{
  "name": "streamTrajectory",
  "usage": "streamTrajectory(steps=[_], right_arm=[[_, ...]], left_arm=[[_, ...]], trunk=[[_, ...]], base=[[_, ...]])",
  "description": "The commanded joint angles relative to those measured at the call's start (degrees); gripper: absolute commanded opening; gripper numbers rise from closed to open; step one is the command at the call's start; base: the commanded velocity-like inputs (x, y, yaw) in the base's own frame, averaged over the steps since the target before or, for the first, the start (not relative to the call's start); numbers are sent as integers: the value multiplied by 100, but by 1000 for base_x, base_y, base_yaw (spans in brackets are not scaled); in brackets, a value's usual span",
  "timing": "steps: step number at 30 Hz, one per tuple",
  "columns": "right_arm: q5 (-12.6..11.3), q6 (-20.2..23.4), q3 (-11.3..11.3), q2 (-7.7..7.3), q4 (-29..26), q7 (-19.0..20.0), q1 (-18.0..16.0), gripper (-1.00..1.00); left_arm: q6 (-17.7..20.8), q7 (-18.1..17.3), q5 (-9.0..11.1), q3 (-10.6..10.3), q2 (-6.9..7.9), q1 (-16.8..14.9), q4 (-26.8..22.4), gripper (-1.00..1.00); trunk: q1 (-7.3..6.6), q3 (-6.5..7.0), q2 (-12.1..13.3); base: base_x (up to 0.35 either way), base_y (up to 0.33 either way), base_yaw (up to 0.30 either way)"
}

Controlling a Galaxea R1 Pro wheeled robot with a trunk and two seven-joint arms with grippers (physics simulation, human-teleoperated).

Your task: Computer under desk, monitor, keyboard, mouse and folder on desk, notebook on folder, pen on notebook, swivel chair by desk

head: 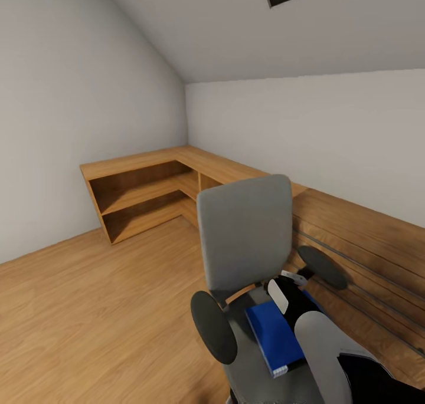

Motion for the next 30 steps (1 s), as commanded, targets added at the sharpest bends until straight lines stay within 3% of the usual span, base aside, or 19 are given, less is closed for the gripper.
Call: streamTrajectory(steps=[1,15,26,30], right_arm=[[-54,13,1,2,-10,-35,-2,100],[-54,13,1,2,-13,-35,-2,100],[-54,20,1,2,-12,-38,-2,100],[-54,19,1,2,-12,-38,-2,100]], left_arm=[[-15,-2,13,-7,1,-3,2,100],[-16,-10,13,-7,2,-3,2,100],[-16,-14,13,-7,2,-3,2,100],[-16,-14,12,-7,2,-3,2,100]], trunk=[[22,-24,-44],[329,-275,-605],[329,-275,-605],[417,-347,-766]], base=[[0,0,0],[0,0,0],[0,0,0],[0,0,0]])
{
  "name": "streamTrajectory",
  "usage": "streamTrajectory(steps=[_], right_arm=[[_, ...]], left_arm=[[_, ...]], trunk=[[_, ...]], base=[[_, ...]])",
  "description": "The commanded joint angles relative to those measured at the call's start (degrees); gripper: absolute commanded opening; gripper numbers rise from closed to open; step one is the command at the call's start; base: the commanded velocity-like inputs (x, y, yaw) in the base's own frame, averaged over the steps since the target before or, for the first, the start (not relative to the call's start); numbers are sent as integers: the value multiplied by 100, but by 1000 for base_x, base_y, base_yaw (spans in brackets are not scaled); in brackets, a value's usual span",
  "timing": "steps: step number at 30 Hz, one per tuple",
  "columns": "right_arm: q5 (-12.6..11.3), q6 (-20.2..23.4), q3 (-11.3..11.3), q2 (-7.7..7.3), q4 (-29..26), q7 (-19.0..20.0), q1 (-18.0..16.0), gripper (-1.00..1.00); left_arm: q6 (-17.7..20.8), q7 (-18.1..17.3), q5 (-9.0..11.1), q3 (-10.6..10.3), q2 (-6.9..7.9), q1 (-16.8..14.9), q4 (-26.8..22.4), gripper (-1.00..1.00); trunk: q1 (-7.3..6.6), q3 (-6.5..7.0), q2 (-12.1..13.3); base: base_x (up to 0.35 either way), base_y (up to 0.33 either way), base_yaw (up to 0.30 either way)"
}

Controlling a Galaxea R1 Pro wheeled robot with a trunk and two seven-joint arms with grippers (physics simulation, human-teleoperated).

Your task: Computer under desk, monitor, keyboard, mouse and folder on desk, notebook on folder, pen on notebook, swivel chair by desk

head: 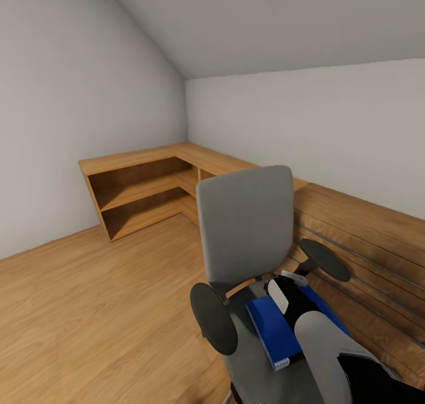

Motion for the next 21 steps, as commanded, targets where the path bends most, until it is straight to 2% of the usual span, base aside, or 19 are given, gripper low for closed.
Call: streamTrajectory(steps=[1,3,21], right_arm=[[-54,13,1,2,-12,-35,-2,100],[-54,13,1,2,-12,-38,-2,100],[-51,13,-5,-6,-4,-36,-2,100]], left_arm=[[-15,-2,15,-7,1,-3,2,100],[-15,-1,15,-7,1,-3,2,100],[-90,17,16,1,9,-3,2,100]], trunk=[[22,-24,-44],[66,-60,-124],[66,-60,-124]], base=[[0,0,0],[0,0,0],[0,0,0]])
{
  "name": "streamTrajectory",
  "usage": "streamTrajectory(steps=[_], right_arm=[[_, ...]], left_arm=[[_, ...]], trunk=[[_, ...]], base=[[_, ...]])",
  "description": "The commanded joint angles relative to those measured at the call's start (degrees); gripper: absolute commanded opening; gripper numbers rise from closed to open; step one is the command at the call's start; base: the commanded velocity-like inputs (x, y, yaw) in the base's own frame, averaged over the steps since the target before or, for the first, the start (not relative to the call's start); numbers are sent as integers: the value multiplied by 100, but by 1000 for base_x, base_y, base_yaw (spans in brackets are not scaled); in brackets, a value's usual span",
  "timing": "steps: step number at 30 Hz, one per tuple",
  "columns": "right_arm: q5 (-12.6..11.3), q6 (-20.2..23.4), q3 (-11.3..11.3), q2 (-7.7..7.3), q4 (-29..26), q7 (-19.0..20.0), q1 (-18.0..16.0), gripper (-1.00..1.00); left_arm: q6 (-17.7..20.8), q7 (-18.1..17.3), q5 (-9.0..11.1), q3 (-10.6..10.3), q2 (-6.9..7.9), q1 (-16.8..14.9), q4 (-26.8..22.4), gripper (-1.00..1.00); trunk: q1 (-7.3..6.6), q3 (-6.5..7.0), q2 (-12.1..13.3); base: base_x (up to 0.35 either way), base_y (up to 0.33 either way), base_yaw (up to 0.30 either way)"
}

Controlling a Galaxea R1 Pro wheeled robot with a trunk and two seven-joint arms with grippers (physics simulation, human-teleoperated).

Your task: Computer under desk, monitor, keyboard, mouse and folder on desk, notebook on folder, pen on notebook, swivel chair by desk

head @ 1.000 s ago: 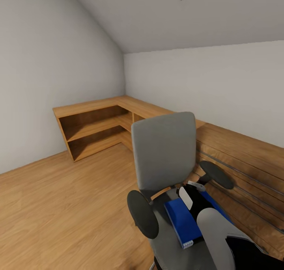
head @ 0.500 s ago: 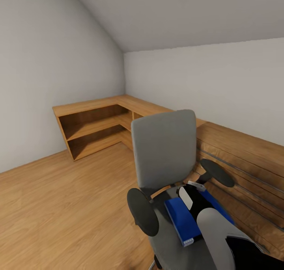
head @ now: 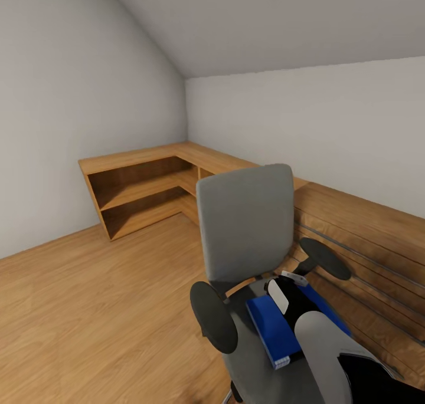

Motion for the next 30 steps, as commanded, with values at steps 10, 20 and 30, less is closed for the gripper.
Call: streamTrajectory(steps=[10,20,30], right_arm=[[-55,7,-2,8,-4,-32,-1,100],[-57,7,-2,8,-2,-32,-1,100],[-56,6,-2,3,-2,-32,-1,100]], left_arm=[[-161,-11,12,-6,1,-2,2,100],[-178,-2,11,-6,4,-4,2,100],[-175,16,11,-6,9,-3,2,100]], trunk=[[-1,-5,-2],[87,-77,-163],[87,-77,-163]], base=[[0,0,0],[0,0,0],[0,0,0]])
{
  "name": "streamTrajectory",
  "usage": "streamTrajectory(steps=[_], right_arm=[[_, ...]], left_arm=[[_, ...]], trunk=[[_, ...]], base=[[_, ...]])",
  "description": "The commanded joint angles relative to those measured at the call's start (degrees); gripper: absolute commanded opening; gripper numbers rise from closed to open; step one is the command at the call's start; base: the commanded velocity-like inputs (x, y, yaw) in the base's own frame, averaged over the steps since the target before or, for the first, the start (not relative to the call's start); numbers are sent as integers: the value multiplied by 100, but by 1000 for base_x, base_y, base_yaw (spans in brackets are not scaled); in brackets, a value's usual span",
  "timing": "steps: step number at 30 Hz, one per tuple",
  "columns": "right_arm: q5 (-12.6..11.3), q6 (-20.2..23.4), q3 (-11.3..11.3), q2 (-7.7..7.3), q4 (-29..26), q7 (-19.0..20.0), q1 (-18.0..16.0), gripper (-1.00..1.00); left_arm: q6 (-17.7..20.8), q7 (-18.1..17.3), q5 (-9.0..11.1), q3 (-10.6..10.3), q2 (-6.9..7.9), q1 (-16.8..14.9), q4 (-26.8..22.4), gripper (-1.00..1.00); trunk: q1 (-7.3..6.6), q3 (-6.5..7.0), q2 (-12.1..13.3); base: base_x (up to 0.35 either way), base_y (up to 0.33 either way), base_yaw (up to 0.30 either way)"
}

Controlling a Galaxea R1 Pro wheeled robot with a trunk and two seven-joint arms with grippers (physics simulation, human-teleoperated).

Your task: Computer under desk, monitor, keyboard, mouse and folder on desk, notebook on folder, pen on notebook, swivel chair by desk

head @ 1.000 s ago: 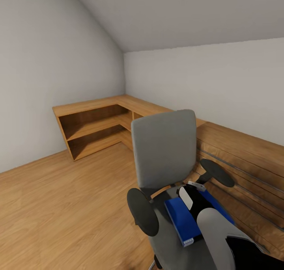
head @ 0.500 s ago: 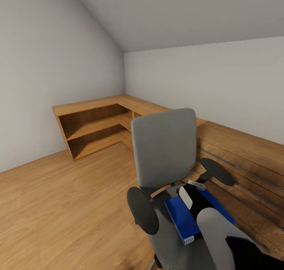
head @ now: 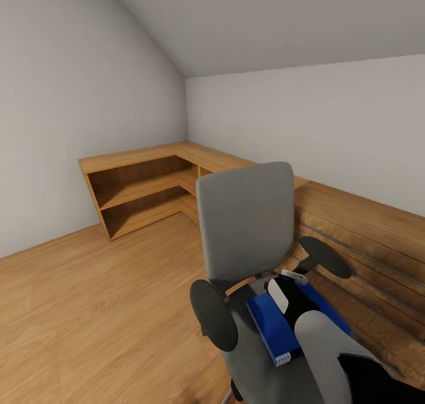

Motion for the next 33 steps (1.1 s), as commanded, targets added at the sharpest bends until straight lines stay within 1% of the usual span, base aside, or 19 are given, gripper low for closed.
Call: streamTrajectory(steps=[1,8,15,24,33], right_arm=[[-103,12,-28,0,47,-42,3,100],[-104,12,-28,-1,47,-42,3,100],[-98,14,-28,-2,42,-47,3,100],[-96,12,-28,-1,47,-42,3,100],[-97,19,-28,-3,40,-50,3,100]], left_arm=[[-15,1,10,-6,1,-2,0,100],[-12,21,21,-4,1,-2,0,100],[-10,22,28,-5,69,-2,0,100],[-11,20,28,-6,80,-2,0,100],[-13,20,22,-6,80,-2,0,100]], trunk=[[0,-7,-1],[0,-7,-1],[0,-7,-1],[0,-7,-1],[0,-7,-1]], base=[[0,0,0],[-1,0,0],[-152,0,0],[-35,0,0],[-162,0,0]])
